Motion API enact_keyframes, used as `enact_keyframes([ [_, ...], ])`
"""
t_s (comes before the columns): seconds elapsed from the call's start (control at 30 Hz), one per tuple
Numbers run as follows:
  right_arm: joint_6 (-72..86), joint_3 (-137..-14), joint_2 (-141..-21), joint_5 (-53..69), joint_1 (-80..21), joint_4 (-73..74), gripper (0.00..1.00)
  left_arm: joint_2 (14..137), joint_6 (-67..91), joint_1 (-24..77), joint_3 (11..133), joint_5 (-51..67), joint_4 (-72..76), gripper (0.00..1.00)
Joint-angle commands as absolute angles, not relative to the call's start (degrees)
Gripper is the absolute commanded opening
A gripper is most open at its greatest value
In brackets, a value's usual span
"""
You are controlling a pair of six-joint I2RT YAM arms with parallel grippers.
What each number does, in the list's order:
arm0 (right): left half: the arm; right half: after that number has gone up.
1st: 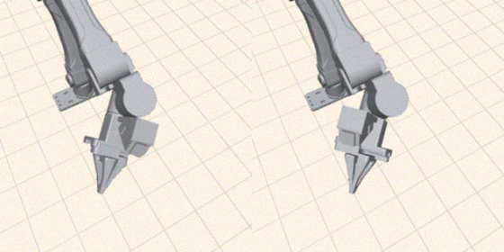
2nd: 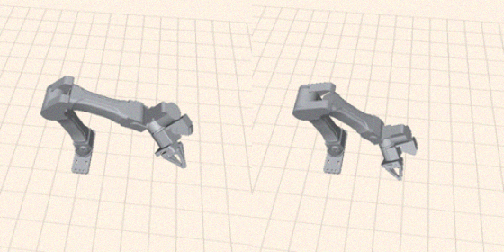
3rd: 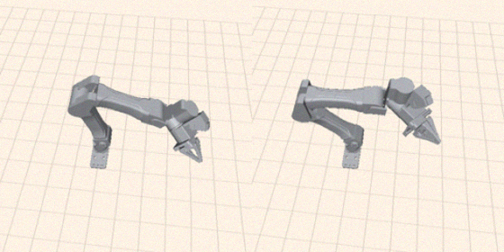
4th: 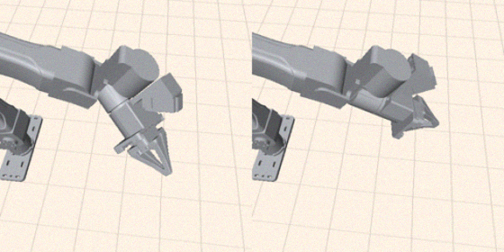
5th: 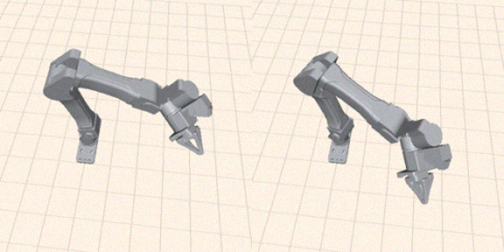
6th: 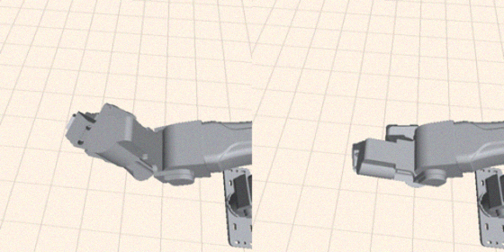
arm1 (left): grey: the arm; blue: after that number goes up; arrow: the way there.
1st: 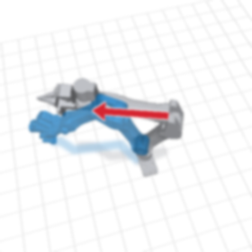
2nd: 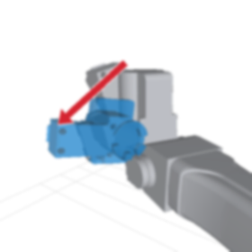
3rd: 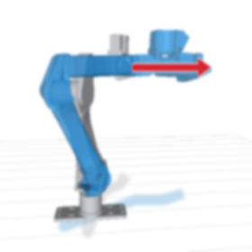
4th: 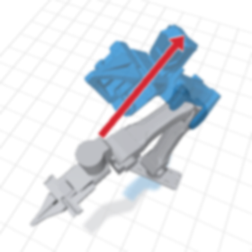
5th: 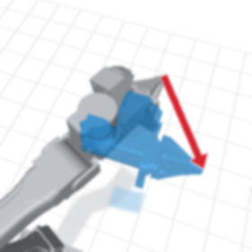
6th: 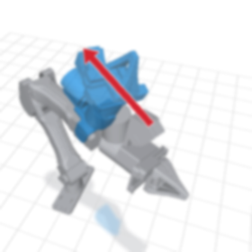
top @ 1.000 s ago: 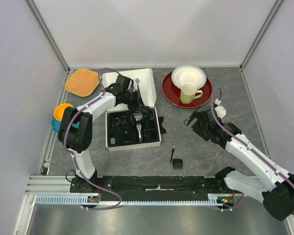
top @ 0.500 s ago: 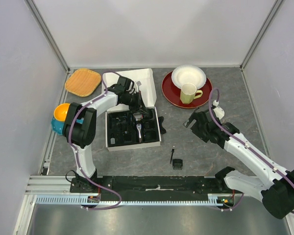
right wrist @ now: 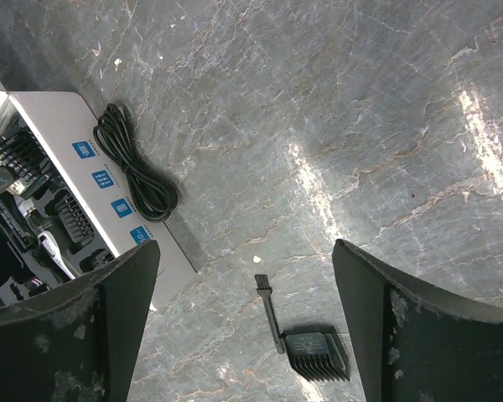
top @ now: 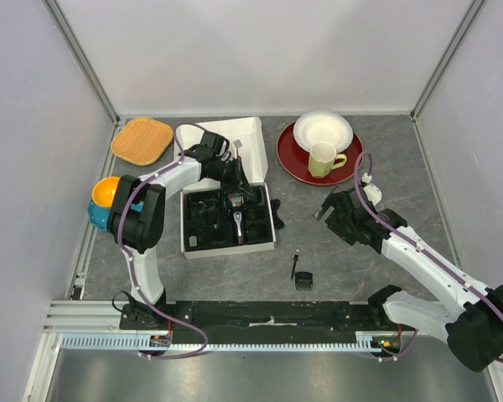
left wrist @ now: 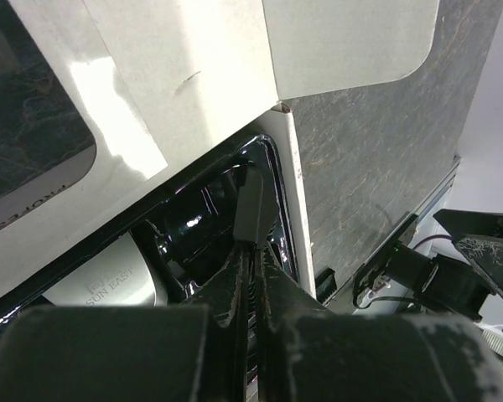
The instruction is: Sort the hair-cutting tools
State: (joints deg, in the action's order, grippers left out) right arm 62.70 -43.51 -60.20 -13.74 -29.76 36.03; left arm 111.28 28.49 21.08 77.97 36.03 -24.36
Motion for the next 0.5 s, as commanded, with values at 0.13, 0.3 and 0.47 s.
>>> enact_keyframes([
  [0.13, 62.6, -43.0, -61.3, -12.8, -29.6, 34.7, 0.91, 109.3, 27.3, 20.8, 76.6, 36.7, -24.7, 0.02],
  [0.3, 62.6, -42.9, -61.7, -12.7, -29.6, 34.5, 0.91, 110.1, 27.8, 20.8, 77.0, 36.7, -24.9, 0.02],
  [0.47, 62.6, -42.9, -62.1, -12.5, -29.7, 34.3, 0.91, 112.0, 28.3, 20.7, 77.5, 36.5, -24.7, 0.03],
])
